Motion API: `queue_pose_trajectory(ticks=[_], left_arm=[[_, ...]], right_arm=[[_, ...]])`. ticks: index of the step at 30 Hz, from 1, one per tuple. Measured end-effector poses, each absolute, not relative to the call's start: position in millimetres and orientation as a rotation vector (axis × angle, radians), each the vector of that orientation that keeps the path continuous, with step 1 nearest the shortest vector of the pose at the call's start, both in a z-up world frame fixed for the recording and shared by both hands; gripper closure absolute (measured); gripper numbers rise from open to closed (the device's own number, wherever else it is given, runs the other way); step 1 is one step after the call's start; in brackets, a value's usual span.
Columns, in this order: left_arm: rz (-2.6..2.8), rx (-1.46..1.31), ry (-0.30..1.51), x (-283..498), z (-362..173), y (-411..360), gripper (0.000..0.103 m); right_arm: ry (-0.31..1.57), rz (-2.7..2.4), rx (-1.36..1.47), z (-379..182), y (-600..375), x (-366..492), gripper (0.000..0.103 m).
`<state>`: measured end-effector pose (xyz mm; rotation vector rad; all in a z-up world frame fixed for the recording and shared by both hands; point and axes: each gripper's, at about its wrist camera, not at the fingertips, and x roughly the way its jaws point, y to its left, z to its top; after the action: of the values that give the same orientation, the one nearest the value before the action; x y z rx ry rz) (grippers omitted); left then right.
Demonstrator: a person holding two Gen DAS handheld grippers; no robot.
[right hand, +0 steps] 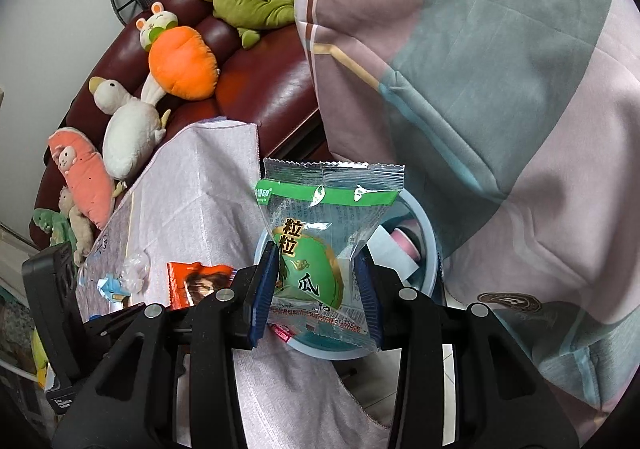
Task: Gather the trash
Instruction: 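Carry the orange packet and green-labelled bag over the teal bin and open both tools, then move the left tool to the yellow-and-orange chip bag and grasp it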
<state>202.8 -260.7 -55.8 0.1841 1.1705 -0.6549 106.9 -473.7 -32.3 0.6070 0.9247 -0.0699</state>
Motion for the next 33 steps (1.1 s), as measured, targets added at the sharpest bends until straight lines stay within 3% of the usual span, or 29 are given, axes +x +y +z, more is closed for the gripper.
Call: queue_pose_trajectory(ticks=[1,3,7,16,18,20,22,33], left_arm=[[-0.649,0.188,1.161,203,-56,-261,0.034],[-0.631,0.191,1.143,203,-54,-259,0.023],[-0.627,0.181,1.147,206,-54,-254,0.018],[-0.615,0.125,1.169,204,-54,-231,0.014],[-0.614,0.121,1.168,201,-55,-226,0.014],[-0.613,0.117,1.171,201,-56,-222,0.014],[-0.612,0.113,1.175,199,-57,-217,0.013],[-0.607,0.072,1.16,189,-51,-187,0.013]], right_arm=[[0.925,-0.072,0.606,-32,-474,108,0.066],[0.927,-0.074,0.605,-32,-474,109,0.066],[0.935,-0.071,0.601,-33,-471,112,0.066],[0.953,-0.062,0.577,-34,-464,120,0.064],[0.964,-0.062,0.565,-35,-459,123,0.057],[0.975,-0.06,0.554,-36,-454,126,0.04],[0.985,-0.057,0.547,-37,-449,129,0.033],[1.041,-0.07,0.533,-38,-427,126,0.026]])
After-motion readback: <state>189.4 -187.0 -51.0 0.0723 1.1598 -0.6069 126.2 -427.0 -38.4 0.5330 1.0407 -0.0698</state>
